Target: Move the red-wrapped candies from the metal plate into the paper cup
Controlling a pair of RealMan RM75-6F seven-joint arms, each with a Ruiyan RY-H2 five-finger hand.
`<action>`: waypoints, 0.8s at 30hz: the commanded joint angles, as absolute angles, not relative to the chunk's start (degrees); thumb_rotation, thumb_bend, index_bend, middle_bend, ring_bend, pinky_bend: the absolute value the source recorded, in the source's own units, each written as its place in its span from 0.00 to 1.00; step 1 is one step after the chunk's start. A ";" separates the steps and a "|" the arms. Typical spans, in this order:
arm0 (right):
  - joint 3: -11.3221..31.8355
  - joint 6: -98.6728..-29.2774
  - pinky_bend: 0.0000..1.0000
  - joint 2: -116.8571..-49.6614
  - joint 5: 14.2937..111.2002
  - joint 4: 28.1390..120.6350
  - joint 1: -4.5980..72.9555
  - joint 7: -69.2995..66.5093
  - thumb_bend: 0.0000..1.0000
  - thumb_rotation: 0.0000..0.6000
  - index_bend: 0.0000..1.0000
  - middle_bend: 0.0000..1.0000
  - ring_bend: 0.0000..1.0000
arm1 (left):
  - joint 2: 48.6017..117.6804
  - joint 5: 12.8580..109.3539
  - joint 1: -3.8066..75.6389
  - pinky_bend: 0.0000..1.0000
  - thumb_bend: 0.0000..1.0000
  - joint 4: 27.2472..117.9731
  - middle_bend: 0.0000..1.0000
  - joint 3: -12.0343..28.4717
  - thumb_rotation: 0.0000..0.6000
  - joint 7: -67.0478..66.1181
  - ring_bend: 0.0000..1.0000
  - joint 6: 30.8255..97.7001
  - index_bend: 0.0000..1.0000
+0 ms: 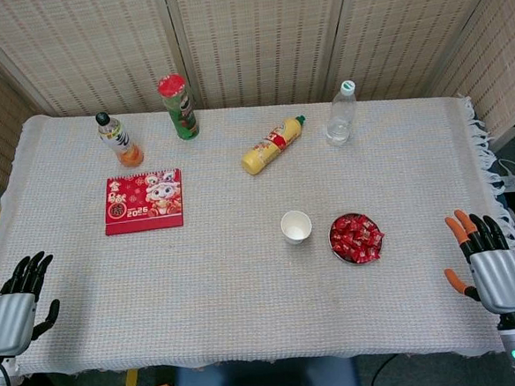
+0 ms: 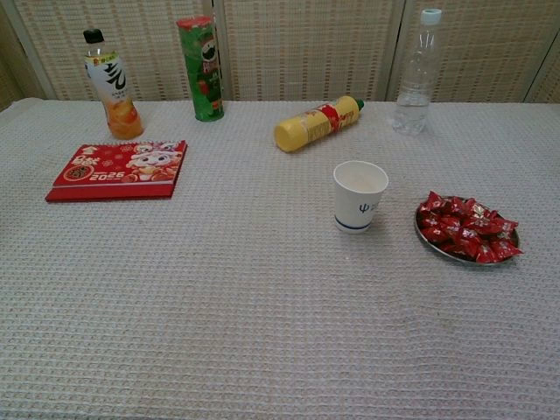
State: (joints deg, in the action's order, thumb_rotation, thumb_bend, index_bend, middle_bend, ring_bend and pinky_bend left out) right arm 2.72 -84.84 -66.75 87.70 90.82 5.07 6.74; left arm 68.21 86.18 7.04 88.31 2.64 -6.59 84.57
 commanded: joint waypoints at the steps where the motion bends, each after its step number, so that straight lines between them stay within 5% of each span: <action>1: 2.66 -84.14 0.00 -66.84 87.49 90.61 5.33 6.77 0.21 1.00 0.00 0.00 0.00 | 68.24 86.09 7.00 0.27 0.43 88.35 0.00 2.67 1.00 -6.83 0.00 84.69 0.00; 7: 2.99 -83.20 0.00 -67.85 87.94 89.35 6.42 7.25 0.21 1.00 0.00 0.00 0.00 | 68.06 86.33 7.08 0.27 0.43 88.57 0.00 2.71 1.00 -6.02 0.00 84.78 0.00; 10: 3.45 -79.52 0.18 -68.01 88.67 88.20 9.31 8.23 0.21 1.00 0.00 0.00 0.02 | 68.06 86.50 7.26 0.27 0.43 88.35 0.00 2.94 1.00 -5.34 0.00 84.91 0.00; 12: 3.99 -74.77 0.42 -67.15 87.87 88.97 12.15 8.99 0.21 1.00 0.00 0.00 0.15 | 68.04 86.51 7.46 0.27 0.43 88.27 0.00 2.93 1.00 -5.10 0.00 84.56 0.00; 17: 5.09 -63.62 0.74 -66.00 85.02 91.20 18.67 10.47 0.21 1.00 0.00 0.00 0.48 | 67.66 85.72 7.91 0.28 0.43 88.52 0.00 2.80 1.00 -4.70 0.00 82.97 0.00; 24: 6.40 -55.12 0.91 -69.83 80.69 87.76 24.62 12.91 0.21 1.00 0.00 0.00 0.68 | 66.93 84.91 8.14 0.30 0.43 88.86 0.00 2.73 1.00 -3.85 0.00 81.83 0.00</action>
State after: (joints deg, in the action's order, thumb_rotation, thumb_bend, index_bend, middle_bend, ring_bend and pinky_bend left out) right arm 5.77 -56.92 -68.54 82.26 88.89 23.19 11.86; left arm 66.94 84.93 8.14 88.85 2.74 -3.87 81.85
